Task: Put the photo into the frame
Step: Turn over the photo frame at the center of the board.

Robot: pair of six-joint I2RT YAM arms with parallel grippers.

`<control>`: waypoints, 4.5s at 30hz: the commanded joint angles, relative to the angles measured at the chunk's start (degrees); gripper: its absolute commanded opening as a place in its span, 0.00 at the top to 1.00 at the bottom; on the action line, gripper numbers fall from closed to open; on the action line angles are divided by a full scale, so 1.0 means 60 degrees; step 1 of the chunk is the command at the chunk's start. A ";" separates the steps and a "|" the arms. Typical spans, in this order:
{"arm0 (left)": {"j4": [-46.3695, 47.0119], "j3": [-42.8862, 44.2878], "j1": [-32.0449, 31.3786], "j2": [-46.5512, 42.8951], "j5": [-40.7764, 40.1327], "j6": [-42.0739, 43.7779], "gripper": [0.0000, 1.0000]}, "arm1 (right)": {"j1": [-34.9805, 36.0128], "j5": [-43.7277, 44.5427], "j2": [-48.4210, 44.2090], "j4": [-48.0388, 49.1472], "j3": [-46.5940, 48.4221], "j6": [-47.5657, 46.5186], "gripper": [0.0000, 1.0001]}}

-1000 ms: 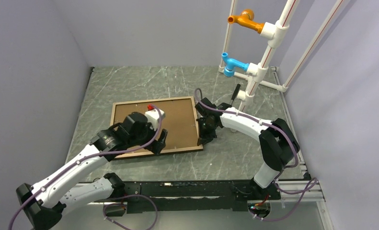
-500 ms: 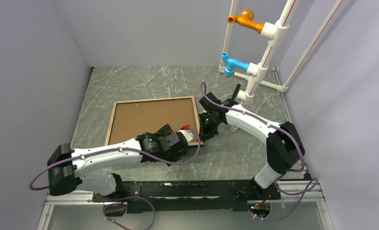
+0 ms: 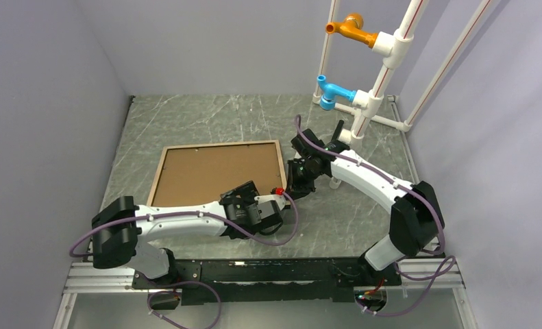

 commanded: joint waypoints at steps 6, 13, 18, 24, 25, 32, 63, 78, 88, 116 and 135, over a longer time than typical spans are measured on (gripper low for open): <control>0.0181 0.0376 -0.0088 0.0619 -0.1575 0.0361 0.33 | -0.0025 -0.1365 -0.0822 0.0407 0.0179 0.0073 1.00; 0.0088 0.0458 -0.0087 0.0697 -0.2226 0.0263 0.67 | -0.0039 -0.1466 -0.1004 0.0452 0.0149 0.0061 1.00; -0.0043 0.0474 -0.0144 0.0411 -0.2680 0.0147 0.88 | -0.0056 -0.1489 -0.1176 0.0553 0.0198 0.0043 0.91; -0.0333 0.0573 -0.0216 0.0096 -0.3281 -0.0069 1.00 | -0.0072 -0.1269 -0.1513 0.0650 0.0493 -0.0042 0.67; -0.0409 0.0619 -0.0226 0.0064 -0.3380 -0.0119 1.00 | -0.0076 -0.1217 -0.1590 0.0678 0.0555 -0.0076 0.63; -0.1389 0.1022 -0.0404 -0.0341 -0.4204 -0.0705 1.00 | -0.0085 -0.0724 -0.2735 0.1403 0.0477 -0.0304 0.31; -0.0951 0.2106 -0.1413 -0.4598 -0.1818 0.1998 1.00 | -0.0090 -0.2243 -0.7595 0.7465 -0.2224 -0.4478 0.05; -0.0927 0.2827 -0.1417 -0.5327 0.1114 0.2335 1.00 | 0.0109 -0.5542 -0.6686 0.8931 -0.2262 -0.8395 0.00; -0.0841 0.2966 -0.1405 -0.5224 0.1816 0.2414 1.00 | 0.0604 -0.5950 -0.5910 0.8362 -0.1959 -1.0307 0.05; -0.0554 0.3376 -0.1412 -0.5129 0.1779 0.2190 0.35 | 0.1698 -0.5382 -0.4782 0.7267 -0.1510 -1.1728 1.00; 0.1113 0.4485 -0.1415 -0.5790 0.1796 0.0755 0.01 | 0.1693 -0.5128 -0.3899 0.7127 -0.0449 -0.8194 1.00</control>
